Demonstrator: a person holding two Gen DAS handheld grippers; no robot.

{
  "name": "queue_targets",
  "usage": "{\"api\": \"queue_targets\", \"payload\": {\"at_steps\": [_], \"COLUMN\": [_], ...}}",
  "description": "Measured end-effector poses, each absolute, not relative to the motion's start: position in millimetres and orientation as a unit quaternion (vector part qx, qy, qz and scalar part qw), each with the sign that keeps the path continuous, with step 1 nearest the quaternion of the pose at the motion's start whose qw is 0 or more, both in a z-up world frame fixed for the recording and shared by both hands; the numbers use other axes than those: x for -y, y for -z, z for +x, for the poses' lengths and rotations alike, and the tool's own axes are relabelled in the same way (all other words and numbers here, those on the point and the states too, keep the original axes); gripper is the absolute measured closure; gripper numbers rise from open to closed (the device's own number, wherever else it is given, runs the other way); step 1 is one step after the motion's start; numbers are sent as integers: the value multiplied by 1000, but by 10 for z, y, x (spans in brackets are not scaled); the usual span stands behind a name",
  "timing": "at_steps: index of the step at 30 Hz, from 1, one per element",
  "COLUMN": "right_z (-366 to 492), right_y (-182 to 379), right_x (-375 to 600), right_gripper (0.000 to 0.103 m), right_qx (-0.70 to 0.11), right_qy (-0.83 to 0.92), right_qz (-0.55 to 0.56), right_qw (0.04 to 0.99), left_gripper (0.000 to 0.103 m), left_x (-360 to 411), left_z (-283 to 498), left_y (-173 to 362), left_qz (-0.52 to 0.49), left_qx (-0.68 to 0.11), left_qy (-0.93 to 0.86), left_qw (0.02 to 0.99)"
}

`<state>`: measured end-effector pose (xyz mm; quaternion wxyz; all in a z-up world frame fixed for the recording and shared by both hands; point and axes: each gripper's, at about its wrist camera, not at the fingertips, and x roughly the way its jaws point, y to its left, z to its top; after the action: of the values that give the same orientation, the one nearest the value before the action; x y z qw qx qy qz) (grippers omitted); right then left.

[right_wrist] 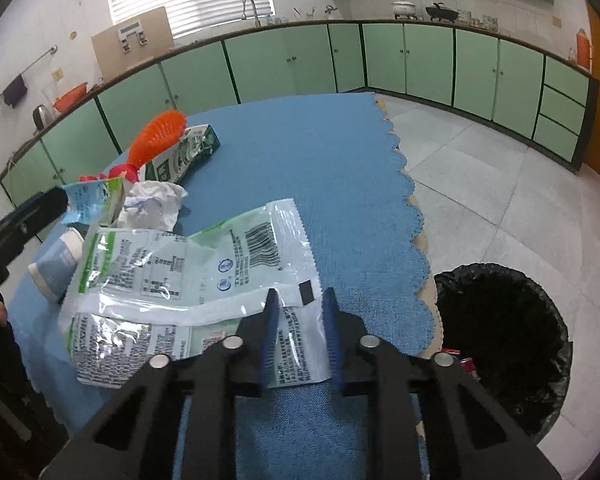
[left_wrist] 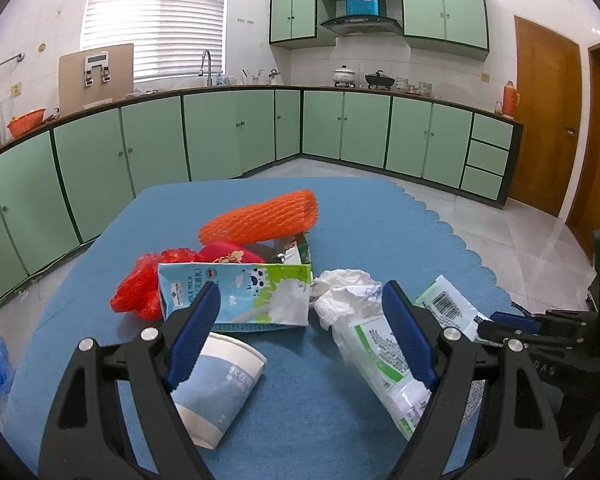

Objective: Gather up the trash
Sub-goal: 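Move both tools back over the trash pile on the mat, then grasp the white paper cup with the left tool while the right tool grasps a clear packet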

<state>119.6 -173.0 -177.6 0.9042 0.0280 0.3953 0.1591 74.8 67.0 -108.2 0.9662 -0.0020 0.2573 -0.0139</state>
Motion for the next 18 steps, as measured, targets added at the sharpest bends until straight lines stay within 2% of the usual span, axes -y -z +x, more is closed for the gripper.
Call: {"api": "queue_targets", "payload": {"at_steps": [5, 7, 9, 18], "right_z": [1137, 1082, 1024, 785], "right_y": [1624, 1522, 1448, 1345], "right_x": [1769, 1720, 1635, 934], "right_gripper": [77, 64, 58, 36], "right_qx": [-384, -376, -370, -365], "right_qy": [-173, -184, -201, -278], "right_qz": [43, 40, 37, 9], "right_qw": [906, 907, 906, 888], "left_gripper": [23, 23, 23, 23], "left_x": [-711, -729, -764, -1110], "left_z": [728, 711, 696, 547], "left_y": [1067, 1051, 1040, 1017], "left_qz": [-2, -1, -2, 1], "left_qx": [-256, -254, -253, -256], "left_qy": [8, 4, -1, -47], "left_qw": [967, 967, 967, 966]}}
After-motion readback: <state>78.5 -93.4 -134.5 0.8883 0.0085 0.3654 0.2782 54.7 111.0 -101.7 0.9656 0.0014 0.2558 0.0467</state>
